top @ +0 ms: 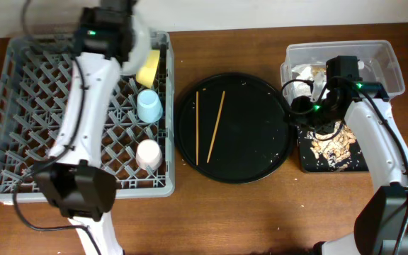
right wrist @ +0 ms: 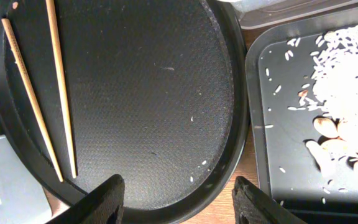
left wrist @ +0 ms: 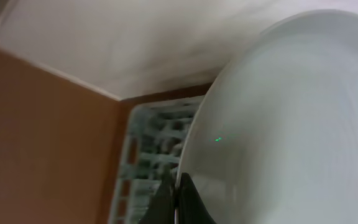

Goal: Sort waste into correct bins and load items into the dishwasher rack
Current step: 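Grasp the white plate edge with the left gripper and lift it, then stand the white plate upright in the rack beside the yellow bowl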

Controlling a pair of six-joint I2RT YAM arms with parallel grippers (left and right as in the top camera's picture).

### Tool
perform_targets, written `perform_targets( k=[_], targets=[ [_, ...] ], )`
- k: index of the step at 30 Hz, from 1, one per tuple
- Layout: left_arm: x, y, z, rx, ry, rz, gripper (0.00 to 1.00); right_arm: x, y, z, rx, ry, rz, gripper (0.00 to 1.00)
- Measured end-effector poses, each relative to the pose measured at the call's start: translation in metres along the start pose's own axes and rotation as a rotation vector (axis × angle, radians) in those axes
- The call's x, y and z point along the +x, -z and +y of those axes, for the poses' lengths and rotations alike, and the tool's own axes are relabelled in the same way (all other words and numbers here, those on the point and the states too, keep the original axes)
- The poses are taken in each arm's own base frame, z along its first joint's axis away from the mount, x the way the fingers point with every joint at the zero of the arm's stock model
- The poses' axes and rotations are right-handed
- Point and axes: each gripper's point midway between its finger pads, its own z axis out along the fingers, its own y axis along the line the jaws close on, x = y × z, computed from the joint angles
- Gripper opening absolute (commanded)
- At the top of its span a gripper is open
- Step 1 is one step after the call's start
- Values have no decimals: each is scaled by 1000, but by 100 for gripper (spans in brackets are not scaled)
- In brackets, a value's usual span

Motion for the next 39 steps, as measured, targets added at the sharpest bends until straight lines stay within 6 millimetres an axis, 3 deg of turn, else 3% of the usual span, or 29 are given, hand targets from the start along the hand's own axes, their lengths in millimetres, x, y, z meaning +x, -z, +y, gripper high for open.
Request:
perform_targets(
  k=[2,5,8,12,18,19,20,21,22,23,24,27,31,34,37,39],
  targets=[
    [6,-15,28,-50,41,14,0,0,0,0,0,0,0,57],
    [9,-20,37,-63,54,19,0,0,0,0,0,0,0,57],
    [9,-35,26,-76,48,23,0,0,0,0,0,0,1,57],
    [36,-81,-3,-138,-25,128,0,0,0,0,0,1,1,58],
    [39,-84,-12,-120,-20,133,0,0,0,0,0,0,0,58],
    [40,-83,-19,-90,-28,135,5,0,0,0,0,0,0,58],
    [41,-82,-25,-62,-39,139,15,0,0,0,0,0,0,58],
    [41,-80,-32,-37,-43,137,42,0,0,0,0,0,0,58],
    [40,-77,-43,9,-52,133,59,0,0,0,0,0,0,58],
    [40,-72,-58,55,-69,133,71,0,0,0,0,-1,0,58],
    [38,-68,-68,89,-81,126,73,0,0,0,0,-1,0,58],
    [31,-56,-91,148,-91,99,76,0,0,0,0,0,0,58],
    [30,-48,-97,200,-51,111,76,0,0,0,0,1,1,58],
    [11,-28,-99,316,18,71,76,0,0,0,0,0,0,58],
    [-1,21,-114,553,44,34,72,0,0,0,0,0,-2,58],
    [9,64,-145,757,13,73,65,-1,0,0,-1,1,-2,58]
  ],
)
